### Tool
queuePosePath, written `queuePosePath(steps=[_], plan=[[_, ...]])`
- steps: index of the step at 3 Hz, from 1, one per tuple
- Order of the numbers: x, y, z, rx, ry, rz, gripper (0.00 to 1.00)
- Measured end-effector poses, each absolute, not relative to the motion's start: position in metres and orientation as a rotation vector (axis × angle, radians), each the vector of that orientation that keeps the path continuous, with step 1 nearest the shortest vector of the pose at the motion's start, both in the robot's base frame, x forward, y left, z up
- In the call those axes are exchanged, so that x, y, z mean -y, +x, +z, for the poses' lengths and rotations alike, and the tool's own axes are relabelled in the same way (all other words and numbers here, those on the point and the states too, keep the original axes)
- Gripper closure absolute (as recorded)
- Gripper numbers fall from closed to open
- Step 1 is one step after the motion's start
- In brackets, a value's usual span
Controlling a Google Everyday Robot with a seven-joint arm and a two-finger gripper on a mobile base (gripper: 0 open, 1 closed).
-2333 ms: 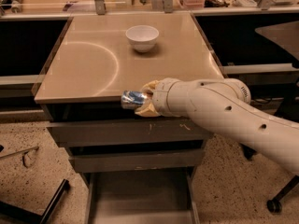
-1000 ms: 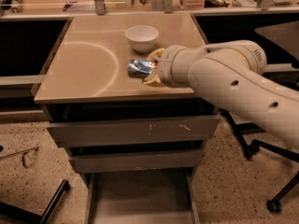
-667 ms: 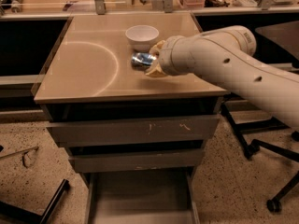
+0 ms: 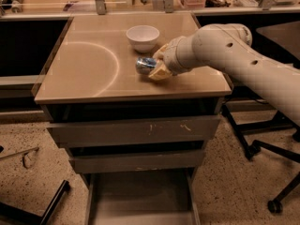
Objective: Pick redbull can from bottom drawer and place on counter
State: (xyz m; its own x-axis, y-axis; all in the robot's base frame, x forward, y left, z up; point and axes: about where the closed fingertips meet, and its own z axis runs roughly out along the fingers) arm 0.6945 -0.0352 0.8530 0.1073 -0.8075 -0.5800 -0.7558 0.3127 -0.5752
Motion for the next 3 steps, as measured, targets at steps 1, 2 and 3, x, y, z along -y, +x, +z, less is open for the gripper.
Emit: queuePosePath(steps=[1, 2, 3], plan=[[0.0363, 0.7005, 0.8393, -1.668, -1.446, -0.023, 1.0], [0.0363, 0.7006, 0.8388, -1.669, -1.446, -0.021, 1.0], [0.0363, 0.7006, 0.8388, -1.669, -1.446, -0.021, 0.82]])
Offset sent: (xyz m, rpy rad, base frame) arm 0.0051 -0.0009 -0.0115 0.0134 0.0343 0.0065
